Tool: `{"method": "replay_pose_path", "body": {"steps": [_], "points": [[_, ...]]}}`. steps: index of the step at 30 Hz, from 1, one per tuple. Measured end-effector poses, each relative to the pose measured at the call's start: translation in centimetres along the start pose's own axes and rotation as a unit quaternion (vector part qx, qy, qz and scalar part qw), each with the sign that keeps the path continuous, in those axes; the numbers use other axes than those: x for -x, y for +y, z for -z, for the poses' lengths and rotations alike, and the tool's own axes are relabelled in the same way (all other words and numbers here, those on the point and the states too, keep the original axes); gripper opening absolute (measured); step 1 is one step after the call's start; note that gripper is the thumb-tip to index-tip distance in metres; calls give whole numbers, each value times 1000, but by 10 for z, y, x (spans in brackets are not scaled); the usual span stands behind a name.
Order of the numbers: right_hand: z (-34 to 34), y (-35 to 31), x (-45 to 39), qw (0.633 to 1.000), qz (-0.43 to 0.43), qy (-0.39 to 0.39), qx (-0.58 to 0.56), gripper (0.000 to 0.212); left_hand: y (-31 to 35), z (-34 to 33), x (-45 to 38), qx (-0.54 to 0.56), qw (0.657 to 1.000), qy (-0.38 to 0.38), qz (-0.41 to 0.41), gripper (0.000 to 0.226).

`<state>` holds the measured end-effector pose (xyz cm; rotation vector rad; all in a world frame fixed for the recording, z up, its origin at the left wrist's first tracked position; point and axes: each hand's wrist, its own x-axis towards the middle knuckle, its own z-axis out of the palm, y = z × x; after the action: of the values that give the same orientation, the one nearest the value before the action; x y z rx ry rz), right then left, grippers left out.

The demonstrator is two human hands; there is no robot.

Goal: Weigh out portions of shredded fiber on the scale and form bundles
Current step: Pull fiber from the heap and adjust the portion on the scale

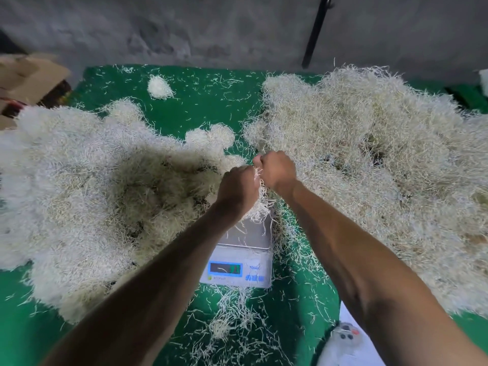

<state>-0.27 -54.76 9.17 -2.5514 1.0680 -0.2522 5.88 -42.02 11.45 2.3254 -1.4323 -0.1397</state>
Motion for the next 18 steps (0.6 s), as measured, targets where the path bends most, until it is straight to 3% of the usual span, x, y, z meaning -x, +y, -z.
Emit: {"method": "replay_pose_path", "body": {"steps": [9, 14, 16, 18], "points": [[-11, -20, -16, 999, -24, -7, -47, 38, -19, 7, -13, -3, 1000, -26, -5, 26], [18, 53, -31, 984, -176, 0, 1, 25, -8, -1, 25, 42, 998, -14, -53, 26], [44, 87, -37, 980, -197, 17, 35, 36, -26, -7, 36, 37, 999, -18, 3, 18], [58, 94, -46, 979, -188, 78, -30, 55, -44, -14, 39, 40, 997, -15, 61, 15]]}}
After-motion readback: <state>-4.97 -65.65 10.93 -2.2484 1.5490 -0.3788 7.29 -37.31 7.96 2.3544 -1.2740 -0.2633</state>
